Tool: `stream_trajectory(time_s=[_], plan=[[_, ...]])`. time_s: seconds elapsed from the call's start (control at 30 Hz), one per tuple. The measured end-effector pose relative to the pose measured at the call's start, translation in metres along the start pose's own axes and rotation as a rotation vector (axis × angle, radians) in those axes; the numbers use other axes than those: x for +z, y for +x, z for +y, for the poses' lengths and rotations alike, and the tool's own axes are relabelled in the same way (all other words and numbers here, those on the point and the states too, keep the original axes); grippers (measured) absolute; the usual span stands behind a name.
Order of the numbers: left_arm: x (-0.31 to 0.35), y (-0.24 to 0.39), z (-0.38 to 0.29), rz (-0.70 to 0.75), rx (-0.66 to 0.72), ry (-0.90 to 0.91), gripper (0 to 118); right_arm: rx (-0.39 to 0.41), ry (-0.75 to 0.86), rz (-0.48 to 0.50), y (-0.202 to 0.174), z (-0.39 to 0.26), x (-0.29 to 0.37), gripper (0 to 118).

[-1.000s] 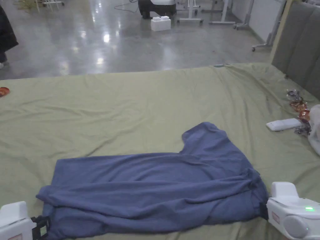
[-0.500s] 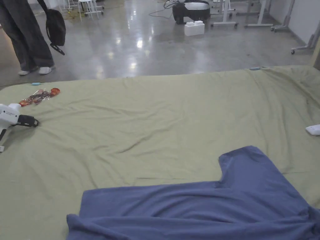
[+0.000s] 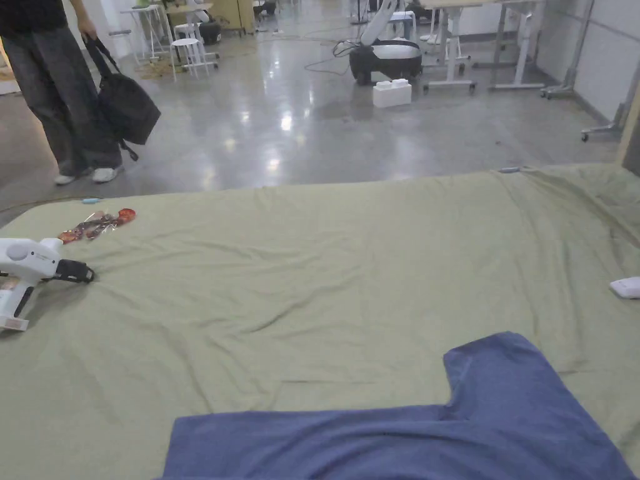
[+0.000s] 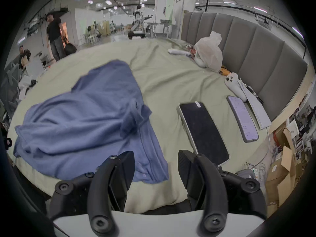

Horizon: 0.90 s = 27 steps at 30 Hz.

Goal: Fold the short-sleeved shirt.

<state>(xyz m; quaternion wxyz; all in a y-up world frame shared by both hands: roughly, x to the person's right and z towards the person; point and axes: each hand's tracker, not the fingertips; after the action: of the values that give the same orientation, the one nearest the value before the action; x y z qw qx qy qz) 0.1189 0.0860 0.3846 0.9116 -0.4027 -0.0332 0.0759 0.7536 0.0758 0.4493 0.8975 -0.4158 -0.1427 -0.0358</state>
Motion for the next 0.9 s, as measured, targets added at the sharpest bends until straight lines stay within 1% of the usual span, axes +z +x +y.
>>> stream_trajectory(time_s=[0.07, 0.13, 0.23, 0.3, 0.4, 0.47, 0.57, 0.63, 0.67, 0.73, 0.77, 0.8, 0.87, 0.9], plan=[[0.02, 0.008, 0.011, 0.008, -0.016, 0.095, 74, -0.021, 0.046, 0.036, -0.001, 0.008, 0.012, 56], [0.049, 0.024, 0.023, 0.022, -0.065, 0.256, 78, -0.031, 0.13, 0.079, -0.007, 0.017, 0.028, 56], [0.091, 0.052, 0.038, 0.01, -0.145, 0.468, 86, -0.038, 0.26, 0.143, -0.023, 0.029, 0.055, 56], [0.113, 0.07, 0.044, 0.006, -0.181, 0.589, 88, -0.034, 0.344, 0.204, -0.035, 0.036, 0.072, 56], [0.137, 0.092, 0.05, -0.011, -0.218, 0.669, 88, 0.01, 0.435, 0.265, -0.053, 0.045, 0.097, 56], [0.15, 0.102, 0.052, -0.033, -0.226, 0.705, 87, 0.057, 0.504, 0.277, -0.063, 0.049, 0.115, 56], [0.168, 0.114, 0.049, -0.015, -0.263, 0.753, 80, 0.121, 0.589, 0.315, -0.075, 0.05, 0.137, 54], [0.175, 0.118, 0.044, 0.004, -0.288, 0.785, 78, 0.132, 0.594, 0.363, -0.08, 0.052, 0.148, 54], [0.177, 0.12, 0.04, 0.02, -0.281, 0.797, 74, 0.13, 0.598, 0.38, -0.081, 0.052, 0.151, 53], [0.18, 0.12, 0.038, 0.008, -0.276, 0.791, 50, 0.126, 0.615, 0.384, -0.086, 0.049, 0.156, 43], [0.182, 0.12, 0.037, -0.004, -0.271, 0.782, 42, 0.131, 0.622, 0.383, -0.088, 0.047, 0.159, 36], [0.183, 0.12, 0.036, -0.008, -0.263, 0.778, 33, 0.137, 0.634, 0.377, -0.091, 0.046, 0.16, 26], [0.184, 0.119, 0.035, -0.02, -0.249, 0.769, 19, 0.156, 0.649, 0.368, -0.094, 0.043, 0.162, 12], [0.185, 0.118, 0.034, -0.025, -0.247, 0.764, 7, 0.161, 0.647, 0.37, -0.095, 0.043, 0.162, 3]])
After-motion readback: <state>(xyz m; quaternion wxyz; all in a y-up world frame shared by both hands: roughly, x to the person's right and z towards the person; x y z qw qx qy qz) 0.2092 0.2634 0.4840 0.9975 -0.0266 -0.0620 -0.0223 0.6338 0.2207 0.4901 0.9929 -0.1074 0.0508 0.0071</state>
